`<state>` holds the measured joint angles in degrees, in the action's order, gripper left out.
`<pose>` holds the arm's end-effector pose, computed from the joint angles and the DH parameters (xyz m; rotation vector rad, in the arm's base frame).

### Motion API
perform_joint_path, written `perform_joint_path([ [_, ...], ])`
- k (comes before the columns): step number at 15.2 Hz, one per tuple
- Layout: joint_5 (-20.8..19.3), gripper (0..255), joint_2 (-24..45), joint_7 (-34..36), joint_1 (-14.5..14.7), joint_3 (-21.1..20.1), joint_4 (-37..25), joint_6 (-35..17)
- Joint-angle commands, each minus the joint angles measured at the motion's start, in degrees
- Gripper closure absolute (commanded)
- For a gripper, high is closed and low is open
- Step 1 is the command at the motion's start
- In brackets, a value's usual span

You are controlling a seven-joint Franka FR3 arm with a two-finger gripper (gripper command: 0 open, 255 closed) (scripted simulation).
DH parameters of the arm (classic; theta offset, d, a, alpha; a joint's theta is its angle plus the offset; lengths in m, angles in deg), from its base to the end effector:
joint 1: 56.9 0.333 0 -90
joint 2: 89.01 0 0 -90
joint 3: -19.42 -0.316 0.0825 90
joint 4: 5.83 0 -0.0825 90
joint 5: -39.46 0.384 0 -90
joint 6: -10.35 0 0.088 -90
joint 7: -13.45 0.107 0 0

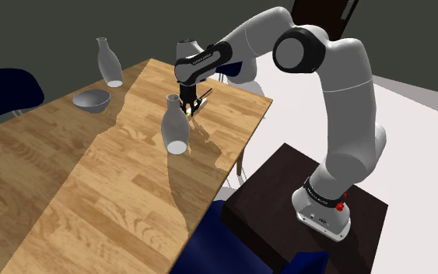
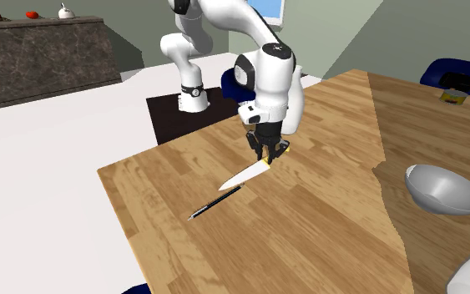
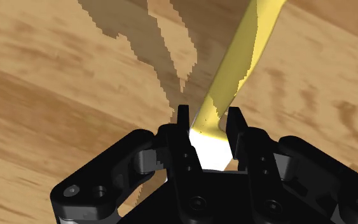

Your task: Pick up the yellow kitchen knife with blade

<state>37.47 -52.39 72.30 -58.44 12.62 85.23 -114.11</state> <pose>0.6893 0.0513 0.2587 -2.7938 1.4127 0.1043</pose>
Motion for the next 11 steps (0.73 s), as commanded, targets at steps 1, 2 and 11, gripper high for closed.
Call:
perform_joint_path([
  [1, -0.03, 255, 0.2, -0.02, -0.04, 0.06, -0.29, 0.12],
  [2, 0.01, 255, -0.24, -0.03, -0.06, 0.02, -0.38, 0.66],
  [11, 0.37, 255, -3.77, -0.07, -0.22, -0.23, -1.95, 5.74],
])
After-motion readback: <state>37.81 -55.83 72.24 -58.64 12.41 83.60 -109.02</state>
